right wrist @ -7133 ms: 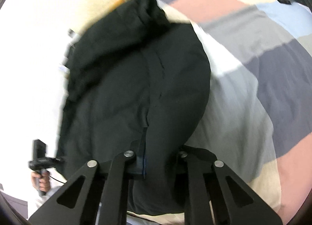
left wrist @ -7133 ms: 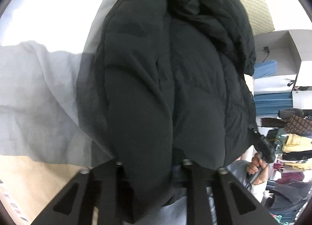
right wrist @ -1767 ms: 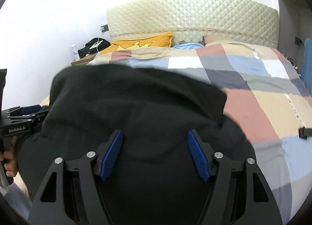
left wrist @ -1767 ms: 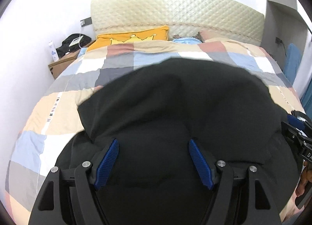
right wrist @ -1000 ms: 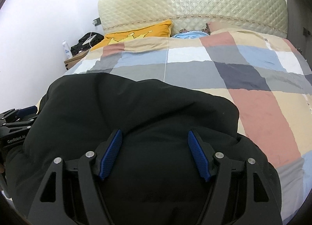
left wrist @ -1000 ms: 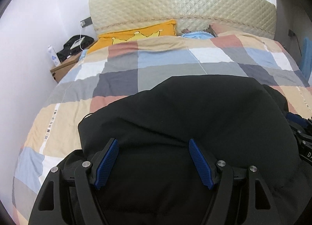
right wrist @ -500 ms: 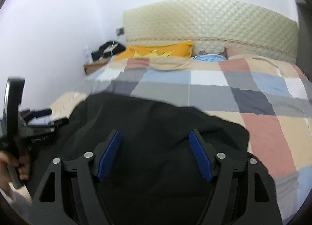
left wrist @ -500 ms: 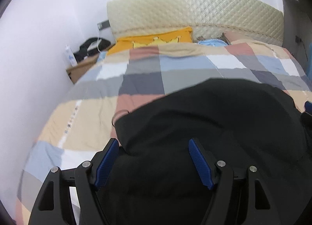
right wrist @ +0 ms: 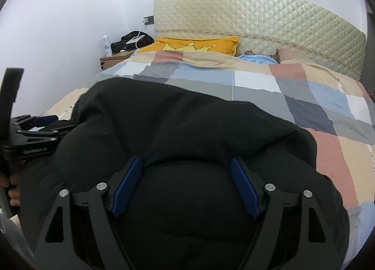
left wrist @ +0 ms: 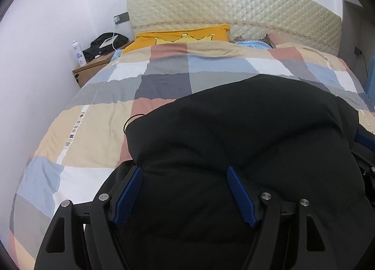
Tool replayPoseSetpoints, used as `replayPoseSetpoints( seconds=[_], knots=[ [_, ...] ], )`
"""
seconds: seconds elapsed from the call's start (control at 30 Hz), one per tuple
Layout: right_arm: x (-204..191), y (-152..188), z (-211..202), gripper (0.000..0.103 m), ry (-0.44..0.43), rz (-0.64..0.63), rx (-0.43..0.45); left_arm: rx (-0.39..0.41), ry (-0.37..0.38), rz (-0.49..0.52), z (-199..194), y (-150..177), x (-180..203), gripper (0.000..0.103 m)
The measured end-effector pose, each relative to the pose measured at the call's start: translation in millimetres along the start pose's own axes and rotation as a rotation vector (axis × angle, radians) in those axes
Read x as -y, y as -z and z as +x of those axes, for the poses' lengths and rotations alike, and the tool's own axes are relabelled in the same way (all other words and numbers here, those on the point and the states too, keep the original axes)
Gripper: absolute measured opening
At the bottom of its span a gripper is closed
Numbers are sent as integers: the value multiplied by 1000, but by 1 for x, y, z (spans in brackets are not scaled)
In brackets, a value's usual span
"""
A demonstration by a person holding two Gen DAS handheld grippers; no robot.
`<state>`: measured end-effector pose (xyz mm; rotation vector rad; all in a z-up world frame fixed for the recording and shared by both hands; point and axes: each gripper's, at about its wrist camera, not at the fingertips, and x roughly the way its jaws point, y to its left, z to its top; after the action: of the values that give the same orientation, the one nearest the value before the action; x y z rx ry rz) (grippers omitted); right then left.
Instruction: Fold large clothes
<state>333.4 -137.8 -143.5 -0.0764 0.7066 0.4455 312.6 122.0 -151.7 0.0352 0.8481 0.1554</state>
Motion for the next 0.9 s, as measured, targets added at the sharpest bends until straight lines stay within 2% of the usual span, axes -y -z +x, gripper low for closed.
replayPoseSetpoints(
  seconds=[0.07, 0.23, 0.37, 0.5, 0.57, 0.7, 0.9],
  knots=[
    [5, -2, -10, 78, 3, 8, 16, -1, 11, -12, 0, 0, -3, 74],
    [33, -1, -36, 79, 80, 54, 67, 0, 17, -24, 0, 1, -5, 74],
    [66, 14, -33, 79, 108, 124, 41, 2, 16, -20, 0, 3, -4, 74],
    [91, 27, -22, 80, 38, 225, 14, 13, 51, -28, 3, 7, -8, 74],
    [87, 27, -18, 82, 45, 201, -3, 8, 85, -49, 6, 9, -12, 74],
    [80, 28, -14, 82, 57, 174, -17, 8, 99, -67, 7, 11, -14, 74],
    [73, 28, -49, 82, 87, 178, 25, 50, 20, -50, -14, 6, -7, 74]
  ],
)
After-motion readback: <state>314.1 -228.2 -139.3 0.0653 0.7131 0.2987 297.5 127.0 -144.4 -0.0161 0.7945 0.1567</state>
